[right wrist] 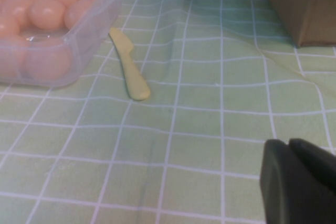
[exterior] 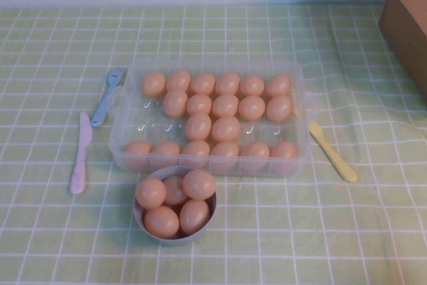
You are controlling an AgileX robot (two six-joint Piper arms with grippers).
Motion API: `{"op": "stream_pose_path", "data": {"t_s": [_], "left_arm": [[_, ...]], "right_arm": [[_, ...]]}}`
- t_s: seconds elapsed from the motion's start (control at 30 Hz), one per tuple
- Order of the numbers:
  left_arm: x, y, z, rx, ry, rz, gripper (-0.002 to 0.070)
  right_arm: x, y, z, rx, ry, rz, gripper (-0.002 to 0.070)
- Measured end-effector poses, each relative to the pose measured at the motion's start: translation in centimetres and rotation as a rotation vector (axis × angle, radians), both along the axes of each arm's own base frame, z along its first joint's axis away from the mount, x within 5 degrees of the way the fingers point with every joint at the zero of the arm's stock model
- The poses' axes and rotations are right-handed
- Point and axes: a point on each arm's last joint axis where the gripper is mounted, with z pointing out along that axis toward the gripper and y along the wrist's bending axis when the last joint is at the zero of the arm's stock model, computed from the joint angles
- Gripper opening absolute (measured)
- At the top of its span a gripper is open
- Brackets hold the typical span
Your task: Take an egg out of the egg box
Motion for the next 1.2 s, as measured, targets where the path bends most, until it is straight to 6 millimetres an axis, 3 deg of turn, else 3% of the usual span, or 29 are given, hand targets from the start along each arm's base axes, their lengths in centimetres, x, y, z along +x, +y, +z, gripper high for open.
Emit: {"op": "stream_pose_path", "data": {"t_s": [0.3,0.73,1.07,1.2], "left_arm": [[0.0,0.0,0.0,0.000,0.000,0.000,-0.0005],[0.0,0.0,0.0,0.000,0.000,0.000,-0.0005],[0.0,0.0,0.0,0.000,0.000,0.000,-0.0005],[0.0,0.0,0.0,0.000,0.000,0.000,-0.0005]], "right_arm": [[0.0,0.2,0.1,0.062,0.004,0.004,-0.0017],[0.3,0.5,2.2,0.636,-0.124,-0.047,-0.0017],[0.1,0.9,2.5,0.723,-0.085,-0.022,-0.0017],[-0.1,1.9,5.2,0.665,0.014,0.071,-0.0017]]}}
